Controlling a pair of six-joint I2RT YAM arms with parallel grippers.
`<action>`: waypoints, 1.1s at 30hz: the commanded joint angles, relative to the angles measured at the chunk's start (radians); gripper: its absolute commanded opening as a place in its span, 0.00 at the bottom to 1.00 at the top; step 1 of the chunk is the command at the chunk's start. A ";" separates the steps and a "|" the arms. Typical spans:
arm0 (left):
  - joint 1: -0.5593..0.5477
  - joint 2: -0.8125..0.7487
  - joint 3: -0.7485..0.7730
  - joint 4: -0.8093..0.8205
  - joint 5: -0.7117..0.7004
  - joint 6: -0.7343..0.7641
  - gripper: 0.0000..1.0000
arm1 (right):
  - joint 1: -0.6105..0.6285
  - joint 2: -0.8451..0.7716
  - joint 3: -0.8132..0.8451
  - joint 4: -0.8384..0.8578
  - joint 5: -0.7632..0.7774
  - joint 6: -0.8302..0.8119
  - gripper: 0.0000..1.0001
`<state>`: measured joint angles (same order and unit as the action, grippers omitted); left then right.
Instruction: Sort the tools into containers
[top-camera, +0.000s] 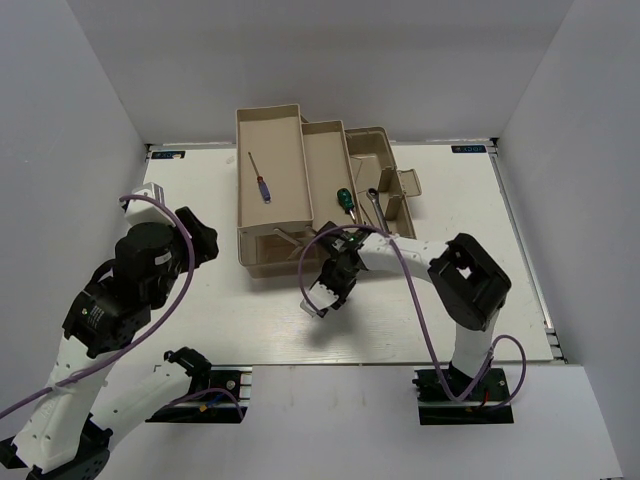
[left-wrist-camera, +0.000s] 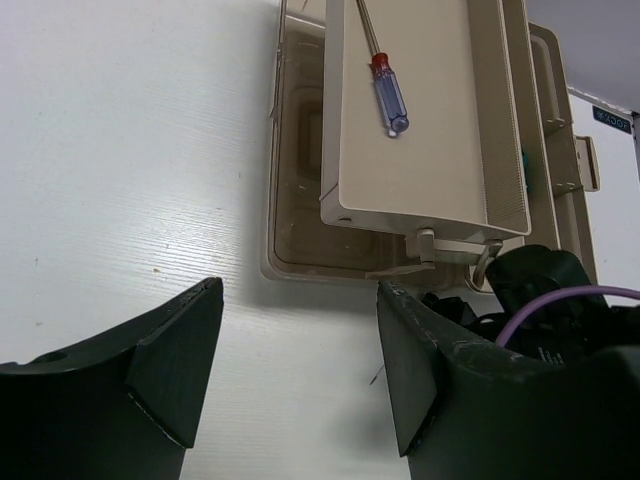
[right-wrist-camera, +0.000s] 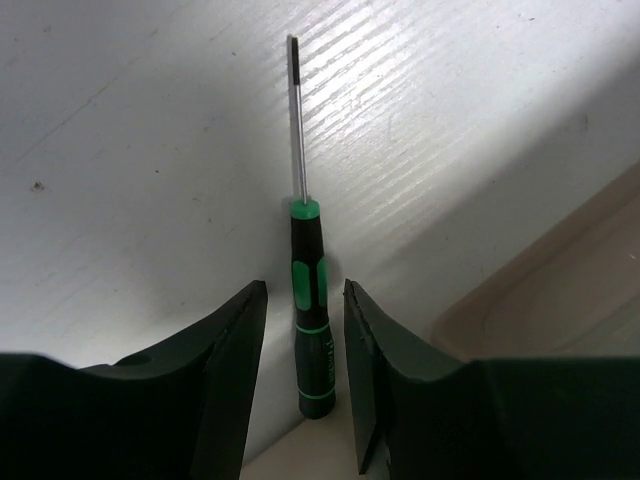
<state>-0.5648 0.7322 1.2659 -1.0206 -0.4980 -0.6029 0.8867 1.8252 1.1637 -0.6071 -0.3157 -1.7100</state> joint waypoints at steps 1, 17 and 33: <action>0.005 0.013 0.013 -0.006 -0.014 -0.005 0.73 | 0.001 0.078 0.111 -0.161 -0.005 -0.030 0.43; 0.005 0.022 0.023 -0.016 -0.005 -0.005 0.73 | 0.017 0.066 0.045 -0.290 0.061 -0.050 0.28; 0.005 0.079 -0.020 0.082 0.032 0.014 0.73 | 0.004 -0.219 0.221 -0.487 -0.382 0.446 0.00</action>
<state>-0.5648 0.7956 1.2522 -0.9825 -0.4820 -0.5995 0.8963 1.6913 1.2819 -0.9901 -0.5106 -1.4395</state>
